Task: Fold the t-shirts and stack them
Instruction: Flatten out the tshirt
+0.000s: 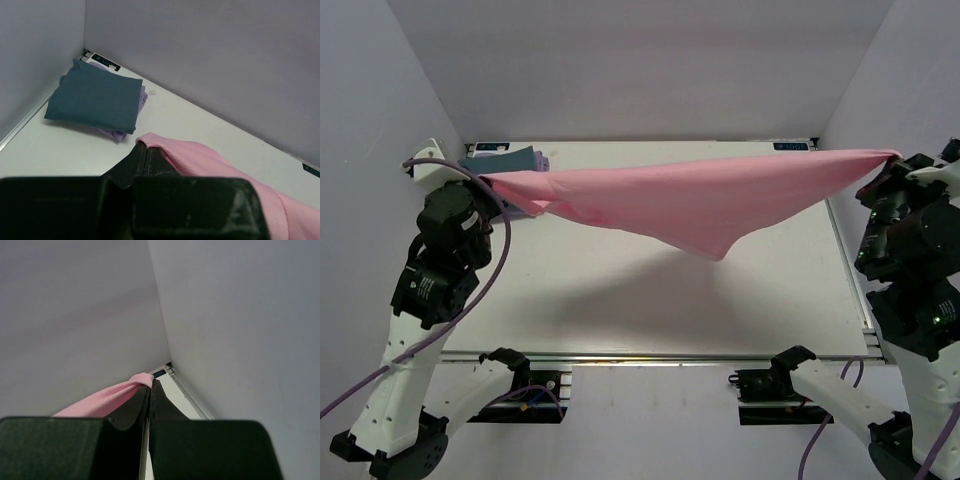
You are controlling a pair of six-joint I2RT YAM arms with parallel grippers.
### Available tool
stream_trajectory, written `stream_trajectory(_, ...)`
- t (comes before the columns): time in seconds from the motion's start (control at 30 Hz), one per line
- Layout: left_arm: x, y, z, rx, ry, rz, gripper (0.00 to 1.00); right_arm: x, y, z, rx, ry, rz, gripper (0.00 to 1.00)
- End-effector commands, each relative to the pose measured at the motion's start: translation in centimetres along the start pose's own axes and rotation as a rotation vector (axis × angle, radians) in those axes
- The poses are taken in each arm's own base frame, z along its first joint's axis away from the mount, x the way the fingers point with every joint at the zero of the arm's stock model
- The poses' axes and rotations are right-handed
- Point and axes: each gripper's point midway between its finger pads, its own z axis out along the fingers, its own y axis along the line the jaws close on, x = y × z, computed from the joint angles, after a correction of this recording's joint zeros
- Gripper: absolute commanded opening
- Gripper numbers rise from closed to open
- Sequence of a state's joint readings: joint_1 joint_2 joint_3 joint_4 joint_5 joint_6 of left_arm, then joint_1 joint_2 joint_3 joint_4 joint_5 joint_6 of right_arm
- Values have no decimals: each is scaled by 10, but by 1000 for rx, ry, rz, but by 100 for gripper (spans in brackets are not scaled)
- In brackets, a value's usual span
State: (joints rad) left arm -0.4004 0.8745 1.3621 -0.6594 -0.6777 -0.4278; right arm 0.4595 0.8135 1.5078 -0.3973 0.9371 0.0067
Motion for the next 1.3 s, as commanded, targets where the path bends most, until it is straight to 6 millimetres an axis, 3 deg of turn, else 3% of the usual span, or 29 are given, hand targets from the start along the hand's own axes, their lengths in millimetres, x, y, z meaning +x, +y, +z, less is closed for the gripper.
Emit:
stream_trajectory(0.0,0,0,1,6,-2,2,0,-9,-11,1,61,-17,-35,0)
stream_trajectory(0.07,8,-10,2,62,22,26,0,-1,-3,6,49,0,-60,0)
stream_trajectory(0.17,39,-26,17,115,95,57,0,21,7,17,61,44,-106,0)
stream_trajectory(0.3,100,-41,39,170,222,112,0,66,28,36,73,122,-171,0)
stream_trajectory(0.33,114,-43,42,183,252,123,0,85,32,40,76,152,-210,0)
stream_trajectory(0.37,140,-44,51,187,300,145,0,98,38,46,81,171,-205,0)
stream_trajectory(0.43,163,-38,61,161,335,167,0,124,49,58,77,214,-231,0)
stream_trajectory(0.5,193,-30,68,134,396,205,0,174,63,75,59,300,-306,0)
stream_trajectory(0.53,214,-27,77,104,434,223,0,189,69,80,34,329,-323,0)
stream_trajectory(0.6,237,-28,87,98,474,242,0,237,77,101,39,420,-376,0)
stream_trajectory(0.63,249,-27,92,88,496,256,0,246,74,110,53,434,-378,0)
stream_trajectory(0.67,268,-24,104,59,536,279,0,274,81,121,28,492,-393,0)
stream_trajectory(0.73,285,-19,117,22,571,305,0,325,83,141,31,588,-444,0)
stream_trajectory(0.77,289,-22,123,15,586,314,0,323,91,154,20,580,-423,0)
stream_trajectory(0.8,307,-14,132,-24,621,341,0,333,94,163,-15,603,-414,0)
stream_trajectory(0.83,314,-10,138,-41,635,347,0,378,94,168,-15,684,-468,0)
stream_trajectory(0.9,324,-14,146,-41,656,354,0,377,105,188,-39,690,-425,0)
stream_trajectory(0.93,338,-8,150,-51,686,360,0,420,104,185,-57,790,-457,0)
stream_trajectory(0.97,340,-11,155,-35,688,343,0,416,111,195,-68,782,-432,0)
stream_trajectory(1.0,346,-11,155,-28,705,343,0,426,109,199,-67,818,-430,0)
stream_trajectory(1.03,349,-13,156,-19,709,339,0,431,121,199,-107,839,-396,12)
stream_trajectory(1.07,352,-10,157,-24,720,336,0,441,117,193,-103,883,-397,27)
stream_trajectory(1.1,353,-11,156,-15,726,333,0,444,116,190,-108,902,-389,63)
stream_trajectory(1.13,353,-11,156,-15,726,333,0,445,117,186,-126,916,-370,75)
stream_trajectory(1.17,356,-8,154,-19,733,337,0,427,119,183,-132,897,-342,80)
stream_trajectory(1.2,358,-4,149,-23,742,342,0,436,115,168,-150,942,-332,90)
stream_trajectory(1.23,359,-3,146,-20,748,329,0,434,113,161,-154,948,-336,90)
stream_trajectory(1.27,358,-2,143,-20,748,329,0,405,119,154,-184,915,-274,90)
